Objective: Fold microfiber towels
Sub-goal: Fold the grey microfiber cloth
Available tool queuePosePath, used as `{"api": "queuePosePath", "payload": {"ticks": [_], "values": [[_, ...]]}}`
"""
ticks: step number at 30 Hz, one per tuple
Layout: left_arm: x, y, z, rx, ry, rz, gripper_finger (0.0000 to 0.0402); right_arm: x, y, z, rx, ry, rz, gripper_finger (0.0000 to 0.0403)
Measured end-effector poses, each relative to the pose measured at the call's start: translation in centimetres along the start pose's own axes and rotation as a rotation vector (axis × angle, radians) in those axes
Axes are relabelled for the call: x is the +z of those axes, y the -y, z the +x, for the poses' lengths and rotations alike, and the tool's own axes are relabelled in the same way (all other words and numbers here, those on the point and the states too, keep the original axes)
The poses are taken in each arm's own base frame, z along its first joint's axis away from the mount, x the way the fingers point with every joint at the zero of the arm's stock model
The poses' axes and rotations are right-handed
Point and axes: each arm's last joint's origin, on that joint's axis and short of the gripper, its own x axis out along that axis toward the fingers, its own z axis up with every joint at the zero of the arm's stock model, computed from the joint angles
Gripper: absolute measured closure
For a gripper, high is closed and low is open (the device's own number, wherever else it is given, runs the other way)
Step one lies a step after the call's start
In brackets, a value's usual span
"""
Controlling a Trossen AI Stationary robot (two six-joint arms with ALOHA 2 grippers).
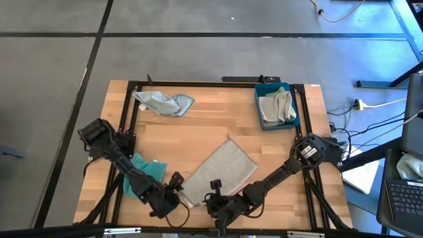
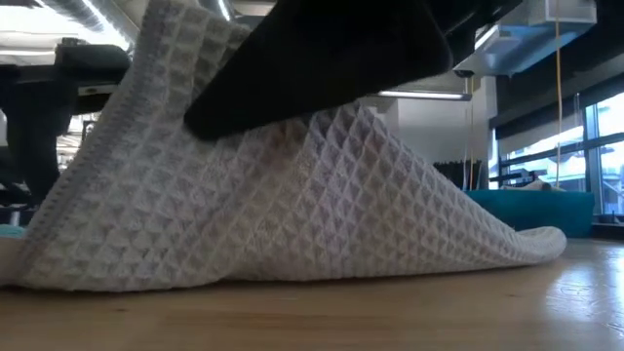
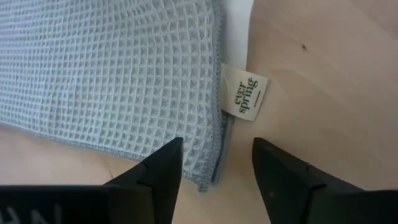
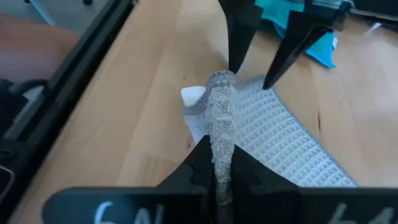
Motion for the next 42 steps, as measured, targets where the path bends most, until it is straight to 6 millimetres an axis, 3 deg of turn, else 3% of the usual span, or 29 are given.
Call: {"api": "queuePosePath", "payload": {"ticks": [4,11,18,28,37,42], "values": [[-0.8,-0.1,0.7,0.003,0.015,-0.023,0.0216,0.0,0.0,0.0,-0.010,0.003,-0.003,0.0396],[-0.3,-0.4,0.9,0.056,0.070,-0.032,0.0220,0.1,0.5,0.0,-0.162,0.024,-0.002,0.0384],[0.1,-1.1,1.4,0.052,0.103,-0.075,0.0219,0.5,0.6,-0.1,-0.218,0.067,-0.002,0.0396],[0.1,-1.1,1.4,0.010,0.106,-0.078,0.0222,0.8,0.5,-1.2,-0.496,0.113,0.008,0.0396],[0.2,-1.4,1.5,0.028,0.109,-0.098,0.0222,1.1,0.3,-1.5,-0.505,0.131,0.018,0.0385],[0.4,-1.6,1.5,0.083,0.133,-0.193,0.0222,1.0,0.4,-1.5,-0.514,0.122,0.011,0.0397]]}}
